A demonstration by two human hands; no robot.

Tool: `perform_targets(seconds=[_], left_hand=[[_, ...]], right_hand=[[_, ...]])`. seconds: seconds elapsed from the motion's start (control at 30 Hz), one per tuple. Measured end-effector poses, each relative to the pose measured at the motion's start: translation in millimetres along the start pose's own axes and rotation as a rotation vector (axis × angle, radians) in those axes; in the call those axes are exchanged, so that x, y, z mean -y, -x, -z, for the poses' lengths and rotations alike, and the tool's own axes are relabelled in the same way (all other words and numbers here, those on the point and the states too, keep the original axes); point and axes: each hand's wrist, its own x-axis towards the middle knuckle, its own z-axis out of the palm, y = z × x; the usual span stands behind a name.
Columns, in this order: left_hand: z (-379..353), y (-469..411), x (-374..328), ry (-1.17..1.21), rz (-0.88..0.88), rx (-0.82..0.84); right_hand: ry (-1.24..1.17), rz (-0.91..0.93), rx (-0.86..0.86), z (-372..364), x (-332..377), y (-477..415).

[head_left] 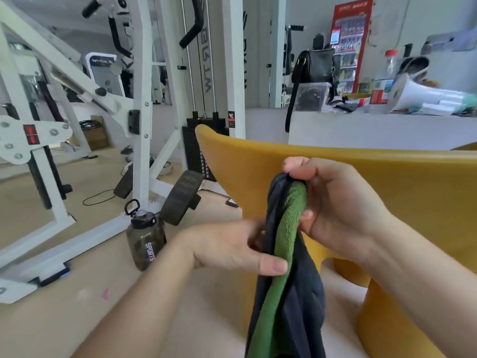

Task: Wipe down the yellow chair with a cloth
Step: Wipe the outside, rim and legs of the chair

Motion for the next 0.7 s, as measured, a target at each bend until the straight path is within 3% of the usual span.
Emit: perform_targets(seconds=[0.07, 0.1, 0.17, 0.2, 0.23, 0.4, 0.5, 0.57, 0.7], left_hand=[[-13.1, -13.6, -4.9, 0.004, -0.037, -0.163], [-11.0, -16.1, -5.6, -0.025, -0.045, -0.251], [1.5, -13.7, -5.4, -0.060, -0.098, -0.390], [9.3, -10.7, -7.6, -0.044, -0.141, -0.465], [15.9, -9.1, -9.7, -0.041, -0.191, -0.555], [25.1, -30.0, -10.7, -0.160, -0.321, -1.251], [25.6, -50.3, -5.5, 0.116, -0.360, -1.594], [13.9, -66.1, -4.4, 0.141, -0.473, -1.628], [-34.9, -100.5, 4.7, -0.397, -0.647, -1.519]], right_hand=[[0.226, 0.120, -0.086, -1.9, 3.0, 1.0], [0.530, 0.246, -0.160, 0.9, 5.5, 2.6], [1.417, 0.585, -0.374, 10.1, 9.7, 6.4], [1.734, 0.707, -0.466, 12.6, 10.4, 9.6], [1.883, 0.786, -0.491, 12.3, 7.9, 12.4], [1.997, 0.844, -0.452, 16.0, -4.0, 4.6], [2.092, 0.752, -0.547, 24.5, 14.0, -14.8], [2.155, 0.765, -0.575, 31.8, 18.1, -29.3], [2.181, 0.804, -0.529, 41.2, 24.5, -31.5]])
